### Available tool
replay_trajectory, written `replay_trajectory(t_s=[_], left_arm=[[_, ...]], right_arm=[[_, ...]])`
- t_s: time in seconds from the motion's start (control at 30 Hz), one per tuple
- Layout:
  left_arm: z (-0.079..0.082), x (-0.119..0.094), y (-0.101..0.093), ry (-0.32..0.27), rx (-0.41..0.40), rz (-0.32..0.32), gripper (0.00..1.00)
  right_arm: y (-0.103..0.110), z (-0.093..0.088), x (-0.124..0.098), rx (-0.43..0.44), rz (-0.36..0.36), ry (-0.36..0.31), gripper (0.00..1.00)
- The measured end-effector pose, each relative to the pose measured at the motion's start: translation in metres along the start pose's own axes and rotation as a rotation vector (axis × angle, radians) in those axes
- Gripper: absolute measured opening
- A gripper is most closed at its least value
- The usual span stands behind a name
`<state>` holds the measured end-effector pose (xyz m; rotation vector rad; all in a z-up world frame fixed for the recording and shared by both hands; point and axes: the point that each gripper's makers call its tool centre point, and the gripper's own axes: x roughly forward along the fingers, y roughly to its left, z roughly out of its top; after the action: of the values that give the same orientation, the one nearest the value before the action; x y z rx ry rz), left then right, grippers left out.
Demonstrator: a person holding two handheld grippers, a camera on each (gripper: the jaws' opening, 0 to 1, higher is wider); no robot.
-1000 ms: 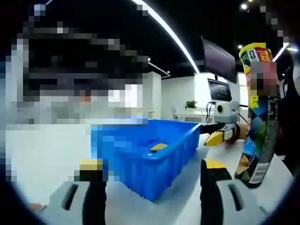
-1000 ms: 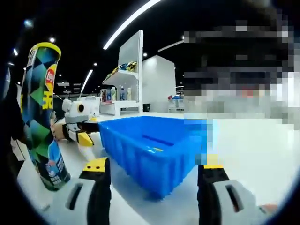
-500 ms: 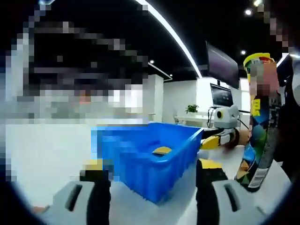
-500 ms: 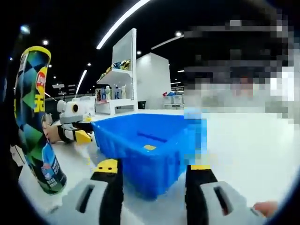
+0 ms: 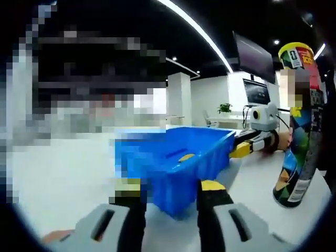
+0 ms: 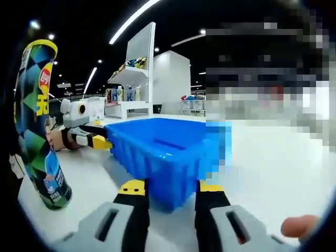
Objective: Open the lid of the chip container on the table, take out the chips, place them into the box in front of the container, and close the lid
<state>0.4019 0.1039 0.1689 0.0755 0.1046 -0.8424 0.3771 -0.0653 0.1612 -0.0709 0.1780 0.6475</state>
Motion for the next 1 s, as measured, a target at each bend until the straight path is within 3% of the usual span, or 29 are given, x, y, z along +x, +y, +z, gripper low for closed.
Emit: replay_trajectory(t_s=[0.1,0.37,0.8,0.93,1.0], left_arm=[[0.002,-0.002,-0.001,-0.003,0.005,0.001,0.37],[0.020,-0.009,0.001,-0.089,0.001,0.006,0.37],[0.018,-0.013,-0.001,-0.080,0.040,0.003,0.37],[0.024,-0.014,-0.001,-0.105,0.048,0.005,0.37],[0.032,-0.016,-0.005,-0.135,0.061,-0.007,0.36]], right_arm=[[0.003,0.001,-0.001,-0.006,0.003,0.000,0.30],[0.006,0.011,-0.001,-0.013,0.016,-0.042,0.29],[0.008,0.006,0.000,-0.041,0.010,-0.026,0.29],[-0.001,0.010,0.002,-0.052,0.004,-0.040,0.29],[-0.003,0.014,0.000,-0.081,0.003,-0.049,0.22]])
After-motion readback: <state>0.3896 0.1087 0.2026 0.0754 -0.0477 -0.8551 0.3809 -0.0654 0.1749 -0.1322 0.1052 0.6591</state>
